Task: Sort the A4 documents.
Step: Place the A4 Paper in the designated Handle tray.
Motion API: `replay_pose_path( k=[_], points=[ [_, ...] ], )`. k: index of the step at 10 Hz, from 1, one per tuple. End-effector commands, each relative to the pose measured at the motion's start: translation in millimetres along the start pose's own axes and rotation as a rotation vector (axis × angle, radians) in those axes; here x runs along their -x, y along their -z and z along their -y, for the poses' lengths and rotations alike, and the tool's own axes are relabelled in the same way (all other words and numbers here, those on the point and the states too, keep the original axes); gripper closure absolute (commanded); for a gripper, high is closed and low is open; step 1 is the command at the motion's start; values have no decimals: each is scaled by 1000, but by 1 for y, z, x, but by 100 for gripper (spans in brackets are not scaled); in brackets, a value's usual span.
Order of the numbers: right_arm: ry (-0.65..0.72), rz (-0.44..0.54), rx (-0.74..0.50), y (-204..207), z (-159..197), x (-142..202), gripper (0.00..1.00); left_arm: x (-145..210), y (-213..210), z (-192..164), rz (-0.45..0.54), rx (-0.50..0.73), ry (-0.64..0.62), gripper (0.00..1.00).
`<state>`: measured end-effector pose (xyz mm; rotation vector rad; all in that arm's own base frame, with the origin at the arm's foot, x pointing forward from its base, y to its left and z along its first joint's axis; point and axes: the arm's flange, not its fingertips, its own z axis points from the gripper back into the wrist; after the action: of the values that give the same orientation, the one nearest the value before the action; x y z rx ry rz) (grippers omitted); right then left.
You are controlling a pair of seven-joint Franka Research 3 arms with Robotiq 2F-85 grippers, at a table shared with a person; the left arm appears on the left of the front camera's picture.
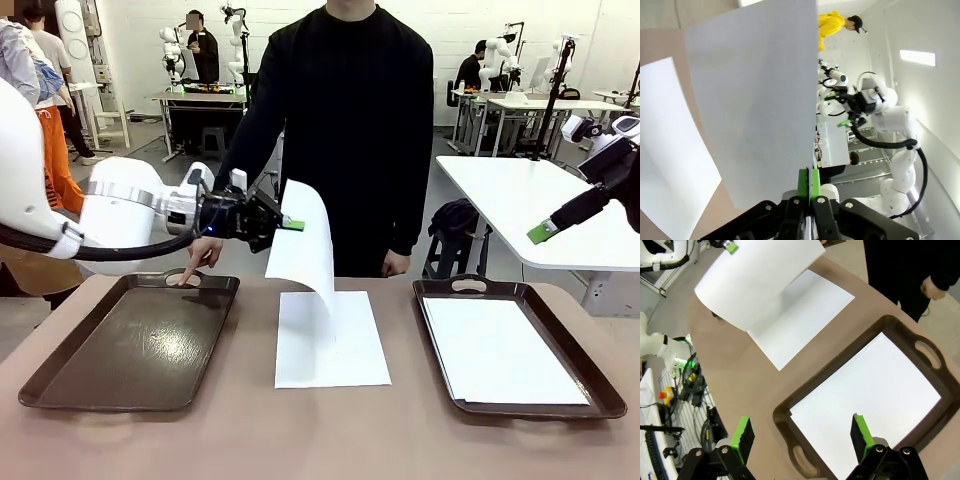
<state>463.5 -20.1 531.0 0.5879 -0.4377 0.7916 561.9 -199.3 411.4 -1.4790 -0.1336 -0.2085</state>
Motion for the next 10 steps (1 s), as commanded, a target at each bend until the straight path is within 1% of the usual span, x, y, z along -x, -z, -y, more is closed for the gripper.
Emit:
replay_pose_path(
  k=[1, 2, 3, 4, 5, 6, 8, 10],
  points=[
    [0, 4, 4, 1, 0, -1, 0, 39, -36, 35, 116, -131, 100, 99],
    [0, 4, 4, 1, 0, -1, 0, 54, -51, 40, 134, -120, 89, 99],
    [0, 4, 4, 1, 0, -1, 0, 69, -62, 45, 80, -113, 76, 99],
    [0, 4, 4, 1, 0, -1, 0, 81, -76, 47, 29, -198, 79, 99],
    [0, 4, 4, 1, 0, -1, 0, 87, -88, 42, -49, -320, 96, 99],
    [0, 4, 4, 1, 0, -1, 0, 89, -97, 37, -127, -365, 92, 99],
    [0, 4, 4, 1, 0, -1, 0, 91, -116, 34, -179, -479, 90, 99],
    [0, 4, 4, 1, 0, -1, 0, 87, -138, 30, -193, -517, 91, 99]
  ],
)
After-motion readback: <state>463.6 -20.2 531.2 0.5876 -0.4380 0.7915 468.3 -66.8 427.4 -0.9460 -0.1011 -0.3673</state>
